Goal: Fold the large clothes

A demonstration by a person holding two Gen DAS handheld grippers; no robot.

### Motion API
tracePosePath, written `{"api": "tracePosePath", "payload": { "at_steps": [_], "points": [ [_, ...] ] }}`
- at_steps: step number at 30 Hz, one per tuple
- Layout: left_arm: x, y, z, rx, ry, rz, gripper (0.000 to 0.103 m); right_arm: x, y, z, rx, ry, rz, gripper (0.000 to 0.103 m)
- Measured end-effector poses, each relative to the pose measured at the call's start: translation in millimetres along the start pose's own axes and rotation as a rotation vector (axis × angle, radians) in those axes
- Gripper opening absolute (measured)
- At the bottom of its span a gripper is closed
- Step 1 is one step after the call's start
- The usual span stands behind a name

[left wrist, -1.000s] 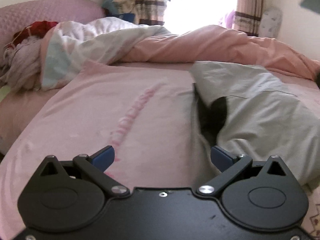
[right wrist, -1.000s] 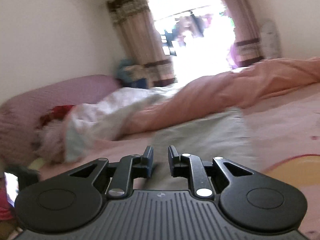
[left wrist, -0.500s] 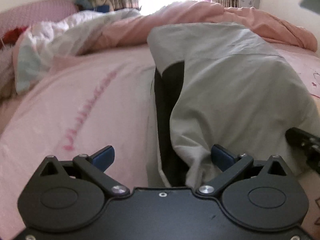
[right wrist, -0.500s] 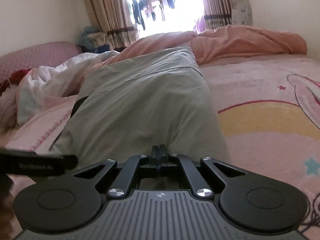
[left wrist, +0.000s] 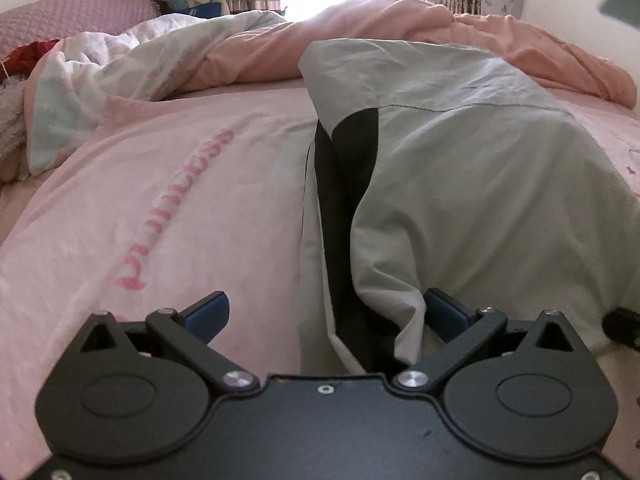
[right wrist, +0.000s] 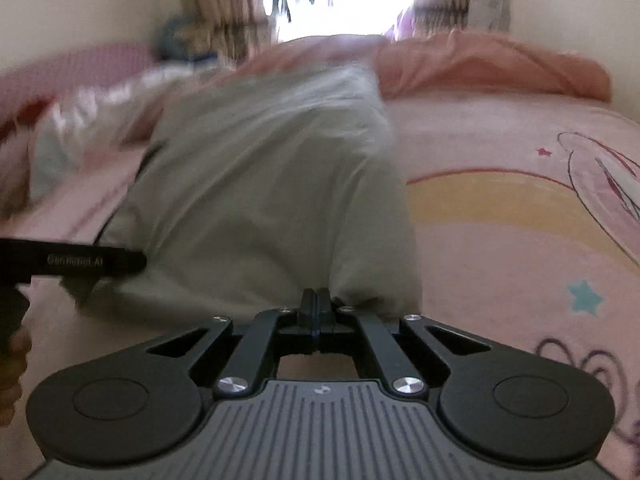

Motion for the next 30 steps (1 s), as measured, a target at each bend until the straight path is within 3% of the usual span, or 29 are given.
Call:
{"api": "tracePosePath", "payload": {
  "at_steps": [4,8,15,22,24,28,30],
  "points": [
    [-1.3,-2.0,0.2,0.007,-0.01,0.003,0.103,-14.2,1.7,16.2,0.013,0.01,0.016,0.0],
    [-1.0,-1.8,-0.4,-0.003,-0.01,-0.007,0.103,-50.6,-2.4,37.3,0.036,-0.113,-0.014,0.0],
    [-0.4,-1.5,-0.4,0.006,-0.011,-0.004,0.103,-16.6,-5.5,15.4,-0.068,-0.114,-0.155,0.0],
    [-7.9,-3.0,0.5,0.005,-0.023,0.009,0.103,-13.1,-29.0,19.2,0.061,-0.073,-0.069,0.0],
    [-22.4,-8.3,8.7,0.027,-0.06,0.022,0.103,-24.9,-27.9,31.7,0.098,-0.069,-0.039,0.0],
    [-53.5,-20.5,40.8,0.04,-0.227,-0.027,0.103,-50.1,-17.0,80.8,0.089,-0.232,-0.046,0.007],
    [-49.2,-25.8,60.4,0.014,-0.28,-0.049,0.103,-38.7,-13.8,101.1,0.103,-0.259,-0.033,0.007]
  ]
}}
Point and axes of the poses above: each gripper's, at about its wrist camera, not at the fingertips, and x roughly the way its jaws point, y to its left, z to its top, the point moved 4 cm from there along x, roughly the way its jaws point, and after that the axes turned 7 degrees about -z, right-handed, at the moved point
